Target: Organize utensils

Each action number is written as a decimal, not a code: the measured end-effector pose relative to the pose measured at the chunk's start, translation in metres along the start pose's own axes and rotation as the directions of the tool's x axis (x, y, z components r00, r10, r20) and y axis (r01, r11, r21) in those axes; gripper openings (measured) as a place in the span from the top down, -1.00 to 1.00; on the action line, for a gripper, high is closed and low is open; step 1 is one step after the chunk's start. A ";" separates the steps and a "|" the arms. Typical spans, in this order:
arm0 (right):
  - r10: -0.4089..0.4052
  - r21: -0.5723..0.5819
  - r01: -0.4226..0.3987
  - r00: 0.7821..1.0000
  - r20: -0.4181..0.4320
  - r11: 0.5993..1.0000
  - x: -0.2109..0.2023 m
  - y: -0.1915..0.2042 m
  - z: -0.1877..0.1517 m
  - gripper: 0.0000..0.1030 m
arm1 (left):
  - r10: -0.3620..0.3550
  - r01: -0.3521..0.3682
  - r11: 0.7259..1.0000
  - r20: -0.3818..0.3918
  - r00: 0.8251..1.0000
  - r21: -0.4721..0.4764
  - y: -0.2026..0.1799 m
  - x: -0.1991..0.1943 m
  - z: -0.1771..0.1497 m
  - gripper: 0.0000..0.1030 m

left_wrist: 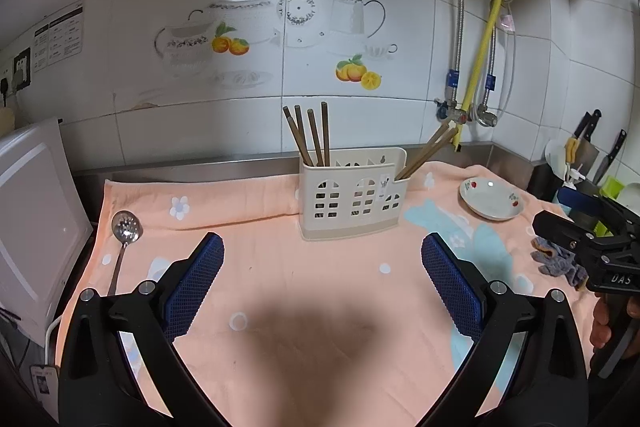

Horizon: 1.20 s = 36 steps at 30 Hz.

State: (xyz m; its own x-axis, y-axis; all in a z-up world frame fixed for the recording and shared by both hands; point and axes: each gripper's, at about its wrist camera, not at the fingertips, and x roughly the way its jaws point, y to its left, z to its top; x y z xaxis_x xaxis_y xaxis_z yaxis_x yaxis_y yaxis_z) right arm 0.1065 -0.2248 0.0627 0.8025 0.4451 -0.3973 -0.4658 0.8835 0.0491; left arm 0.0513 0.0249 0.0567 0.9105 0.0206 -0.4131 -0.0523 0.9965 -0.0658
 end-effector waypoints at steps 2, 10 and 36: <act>0.000 -0.001 0.000 1.000 -0.002 1.000 0.000 0.001 -0.001 -0.85 | 0.003 -0.003 1.000 -0.002 1.000 -0.004 0.000 -0.001 -0.002 -0.90; 0.000 -0.008 0.000 1.000 -0.012 1.000 -0.003 0.003 -0.006 -0.85 | 0.005 -0.005 1.000 -0.019 1.000 -0.006 -0.002 -0.004 -0.010 -0.90; 0.005 -0.007 -0.005 0.999 -0.036 1.000 0.002 0.003 -0.015 -0.85 | 0.012 -0.012 1.000 -0.065 0.998 -0.008 -0.002 0.005 -0.023 -0.90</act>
State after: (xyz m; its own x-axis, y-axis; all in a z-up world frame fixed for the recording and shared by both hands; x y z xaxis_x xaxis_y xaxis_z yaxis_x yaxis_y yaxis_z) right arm 0.1011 -0.2230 0.0477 0.7863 0.4438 -0.4298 -0.4722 0.8803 0.0450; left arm 0.0462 0.0207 0.0335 0.8810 0.0269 -0.4723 -0.0668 0.9955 -0.0678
